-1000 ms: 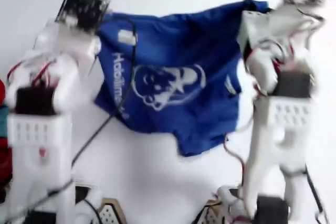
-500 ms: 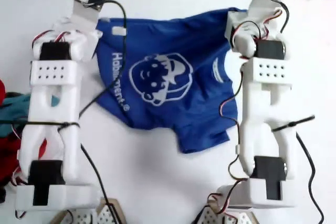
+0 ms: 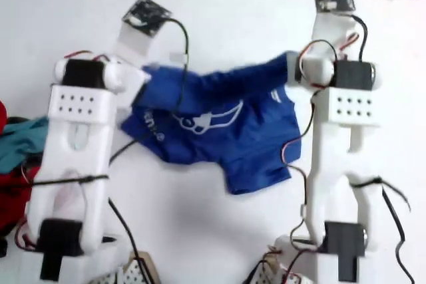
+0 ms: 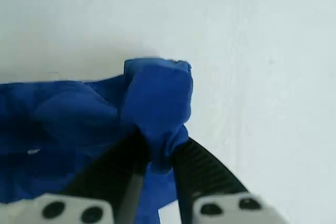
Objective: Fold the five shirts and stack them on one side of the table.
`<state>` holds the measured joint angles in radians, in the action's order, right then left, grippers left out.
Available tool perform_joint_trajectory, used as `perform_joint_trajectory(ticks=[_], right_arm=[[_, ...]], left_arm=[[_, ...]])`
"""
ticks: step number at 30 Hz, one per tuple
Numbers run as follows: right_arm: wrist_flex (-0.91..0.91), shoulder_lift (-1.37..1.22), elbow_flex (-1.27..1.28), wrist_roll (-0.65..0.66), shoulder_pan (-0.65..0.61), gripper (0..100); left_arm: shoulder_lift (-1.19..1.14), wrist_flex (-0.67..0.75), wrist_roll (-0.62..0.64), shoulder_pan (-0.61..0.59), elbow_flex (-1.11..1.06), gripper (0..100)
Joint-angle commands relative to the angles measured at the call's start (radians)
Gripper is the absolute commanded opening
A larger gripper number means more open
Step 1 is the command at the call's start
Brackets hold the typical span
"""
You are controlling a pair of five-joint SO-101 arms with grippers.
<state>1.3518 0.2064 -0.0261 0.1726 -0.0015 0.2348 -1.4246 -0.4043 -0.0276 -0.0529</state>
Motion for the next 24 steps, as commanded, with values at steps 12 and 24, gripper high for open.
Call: perform_joint_trajectory(ticks=[12,24], right_arm=[[-0.360,0.621,0.944,0.144,-0.001,2.0],[-0.200,0.679,0.905,0.146,-0.001,19.9]], left_arm=[[0.176,0.184,0.175,-0.064,-0.444,2],[0.176,0.213,0.261,-0.080,-0.558,2]])
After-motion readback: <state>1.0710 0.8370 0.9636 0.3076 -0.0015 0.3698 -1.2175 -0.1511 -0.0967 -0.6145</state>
